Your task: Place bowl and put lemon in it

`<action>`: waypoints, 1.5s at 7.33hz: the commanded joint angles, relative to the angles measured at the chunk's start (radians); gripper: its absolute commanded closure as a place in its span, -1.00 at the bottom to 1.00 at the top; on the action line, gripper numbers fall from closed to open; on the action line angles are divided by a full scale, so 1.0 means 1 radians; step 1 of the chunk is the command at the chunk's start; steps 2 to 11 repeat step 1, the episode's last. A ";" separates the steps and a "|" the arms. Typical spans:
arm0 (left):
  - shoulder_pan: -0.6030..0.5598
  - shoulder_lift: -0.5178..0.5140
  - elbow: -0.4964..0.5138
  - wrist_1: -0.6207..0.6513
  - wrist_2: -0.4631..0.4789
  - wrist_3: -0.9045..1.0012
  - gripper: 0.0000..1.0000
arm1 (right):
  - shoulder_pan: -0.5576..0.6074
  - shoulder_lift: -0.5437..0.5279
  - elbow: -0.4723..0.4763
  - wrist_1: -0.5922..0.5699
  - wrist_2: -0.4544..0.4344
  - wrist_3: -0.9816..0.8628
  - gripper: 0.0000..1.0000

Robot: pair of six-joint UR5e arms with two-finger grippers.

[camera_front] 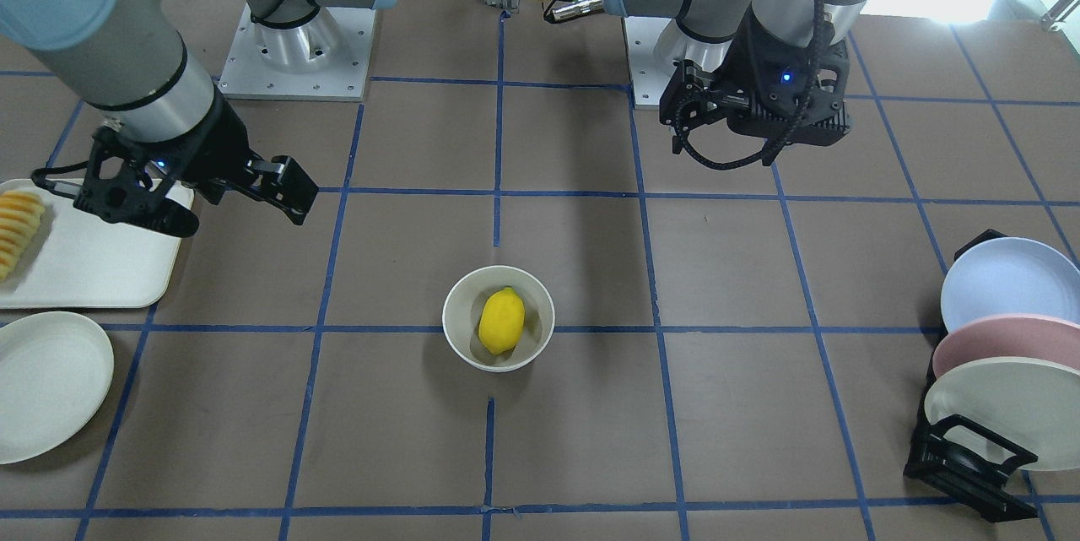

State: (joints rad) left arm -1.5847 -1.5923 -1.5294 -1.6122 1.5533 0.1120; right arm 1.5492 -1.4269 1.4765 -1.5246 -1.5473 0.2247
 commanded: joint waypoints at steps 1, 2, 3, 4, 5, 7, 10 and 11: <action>0.000 0.000 0.002 0.000 0.001 0.000 -1.00 | -0.018 -0.046 0.002 0.020 -0.094 -0.099 -1.00; 0.000 0.000 0.002 0.000 0.001 0.000 -1.00 | -0.018 -0.046 0.002 0.020 -0.094 -0.099 -1.00; 0.000 0.000 0.002 0.000 0.001 0.000 -1.00 | -0.018 -0.046 0.002 0.020 -0.094 -0.099 -1.00; 0.000 0.000 0.002 0.000 0.001 0.000 -1.00 | -0.018 -0.046 0.002 0.020 -0.094 -0.099 -1.00; 0.000 0.000 0.002 0.000 0.001 0.000 -1.00 | -0.018 -0.046 0.002 0.020 -0.094 -0.099 -1.00; 0.000 0.000 0.002 0.000 0.001 0.000 -1.00 | -0.018 -0.046 0.002 0.020 -0.094 -0.099 -1.00; 0.000 0.000 0.002 0.000 0.001 0.000 -1.00 | -0.018 -0.046 0.002 0.020 -0.094 -0.099 -1.00; 0.000 0.000 0.002 0.000 0.001 0.000 -1.00 | -0.018 -0.046 0.002 0.020 -0.094 -0.099 -1.00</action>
